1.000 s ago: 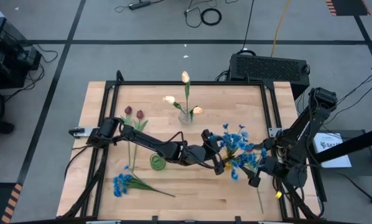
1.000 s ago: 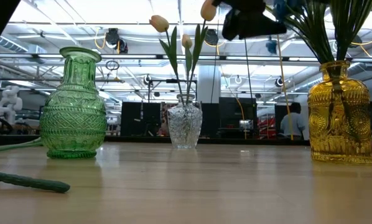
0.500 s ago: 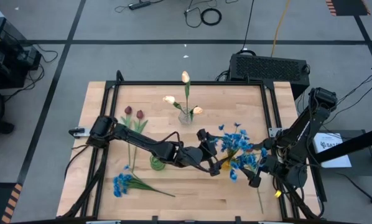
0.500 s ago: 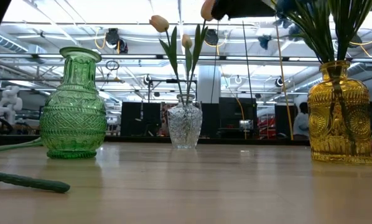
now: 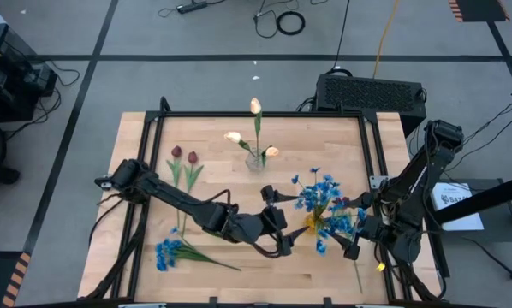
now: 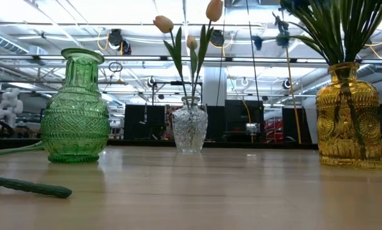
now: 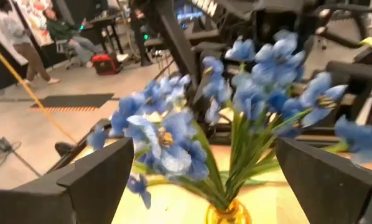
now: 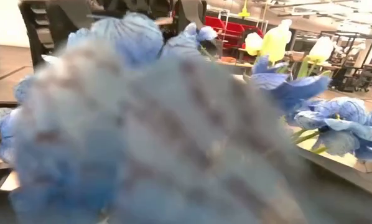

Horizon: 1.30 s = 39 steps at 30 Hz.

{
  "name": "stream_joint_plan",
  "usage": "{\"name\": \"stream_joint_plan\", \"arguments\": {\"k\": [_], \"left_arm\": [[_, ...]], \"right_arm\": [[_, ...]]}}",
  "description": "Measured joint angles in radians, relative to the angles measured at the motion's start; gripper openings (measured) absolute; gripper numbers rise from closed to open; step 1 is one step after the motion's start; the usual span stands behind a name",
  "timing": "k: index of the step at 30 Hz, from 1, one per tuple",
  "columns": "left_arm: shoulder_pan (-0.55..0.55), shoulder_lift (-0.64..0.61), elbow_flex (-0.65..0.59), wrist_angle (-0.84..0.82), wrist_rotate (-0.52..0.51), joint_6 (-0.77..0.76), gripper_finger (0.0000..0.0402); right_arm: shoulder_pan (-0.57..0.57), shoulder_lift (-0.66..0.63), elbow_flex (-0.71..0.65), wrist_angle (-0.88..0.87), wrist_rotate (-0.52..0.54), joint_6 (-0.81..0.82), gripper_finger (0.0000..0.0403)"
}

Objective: Sort flowers into vase by color
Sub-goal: Put the right blue flowers into the yellow vase

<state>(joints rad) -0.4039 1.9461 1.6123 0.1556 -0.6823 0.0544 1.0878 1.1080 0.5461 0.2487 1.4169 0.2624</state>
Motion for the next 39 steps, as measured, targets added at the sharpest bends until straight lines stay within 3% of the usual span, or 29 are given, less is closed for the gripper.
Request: {"name": "stream_joint_plan", "arguments": {"k": [7, 15, 23, 30, 39], "left_arm": [[-0.005, 0.011, 0.0, 0.073, 0.079, 0.015, 0.0397], [-0.068, 0.023, 0.002, 0.118, 0.09, 0.101, 0.0397], [-0.085, 0.101, 0.001, 0.205, 0.049, 0.283, 0.0397], [-0.061, 0.193, 0.0, 0.433, -0.006, 0.431, 0.0397], [-0.01, 0.198, 0.0, 0.466, -0.014, 0.45, 0.0397]], "right_arm": [[0.001, -0.018, 0.0, 0.008, -0.005, -0.021, 0.04], [0.001, -0.037, 0.0, 0.008, -0.005, -0.046, 0.04], [0.001, -0.037, 0.0, 0.009, -0.005, -0.047, 0.04], [0.001, -0.037, 0.0, 0.012, -0.005, -0.047, 0.04], [0.001, -0.037, 0.0, 0.037, -0.005, -0.047, 0.04]]}}
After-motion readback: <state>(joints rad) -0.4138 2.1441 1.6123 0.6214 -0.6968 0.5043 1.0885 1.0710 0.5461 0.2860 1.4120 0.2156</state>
